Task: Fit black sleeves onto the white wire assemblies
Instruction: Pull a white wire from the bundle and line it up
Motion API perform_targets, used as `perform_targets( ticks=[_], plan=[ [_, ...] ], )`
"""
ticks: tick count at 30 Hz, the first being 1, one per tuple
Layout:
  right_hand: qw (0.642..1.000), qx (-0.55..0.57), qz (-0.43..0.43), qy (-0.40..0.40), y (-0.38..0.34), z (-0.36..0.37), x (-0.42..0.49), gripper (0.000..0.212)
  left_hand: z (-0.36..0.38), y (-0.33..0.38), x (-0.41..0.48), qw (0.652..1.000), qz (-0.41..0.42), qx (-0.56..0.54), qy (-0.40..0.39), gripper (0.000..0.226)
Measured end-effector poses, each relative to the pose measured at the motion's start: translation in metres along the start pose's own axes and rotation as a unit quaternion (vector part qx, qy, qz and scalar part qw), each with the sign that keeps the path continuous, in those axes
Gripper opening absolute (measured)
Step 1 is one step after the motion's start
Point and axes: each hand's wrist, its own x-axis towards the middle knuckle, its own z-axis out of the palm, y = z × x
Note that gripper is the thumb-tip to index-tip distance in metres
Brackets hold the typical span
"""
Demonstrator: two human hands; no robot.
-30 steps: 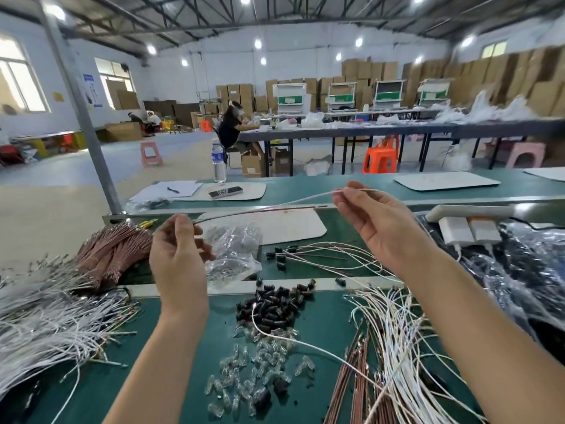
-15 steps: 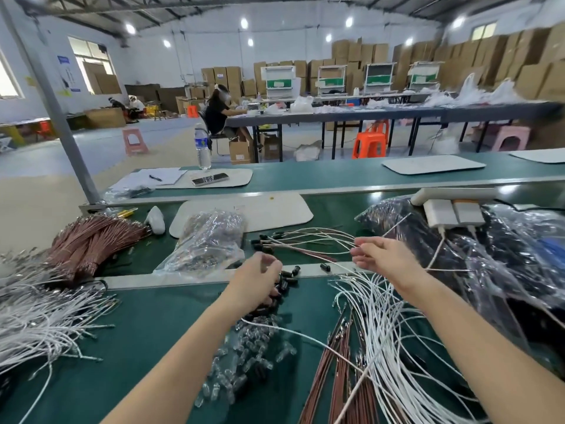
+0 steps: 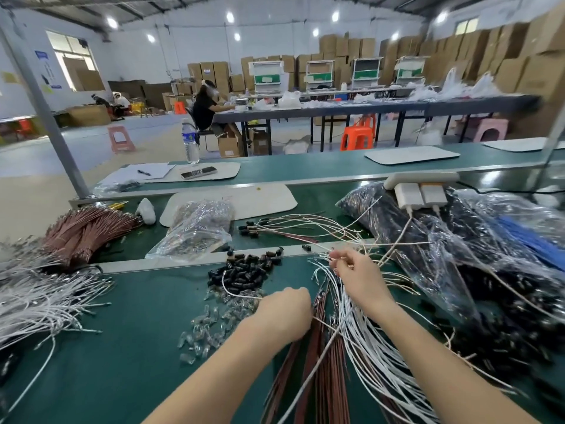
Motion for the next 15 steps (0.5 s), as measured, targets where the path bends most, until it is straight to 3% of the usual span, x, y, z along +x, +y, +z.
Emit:
perform_targets(
  ticks=[3,7,12,15],
  plan=[
    [1.0,-0.004,-0.008,0.006,0.004,-0.003,-0.01,0.025,-0.001,-0.01,0.0,0.999,0.035,0.035,0.008,0.028],
    [1.0,0.016,-0.004,0.008,0.004,-0.008,-0.021,0.027,-0.004,-0.019,-0.006,0.993,0.078,0.069,0.062,0.016],
    [0.996,0.076,-0.028,-0.034,-0.013,-0.011,-0.034,0.017,-0.049,-0.042,-0.012,0.971,0.084,0.031,0.224,0.02],
    [0.978,0.166,-0.046,-0.115,-0.027,-0.01,-0.04,0.036,-0.09,-0.056,-0.02,0.942,0.075,0.055,0.323,0.017]
  ],
)
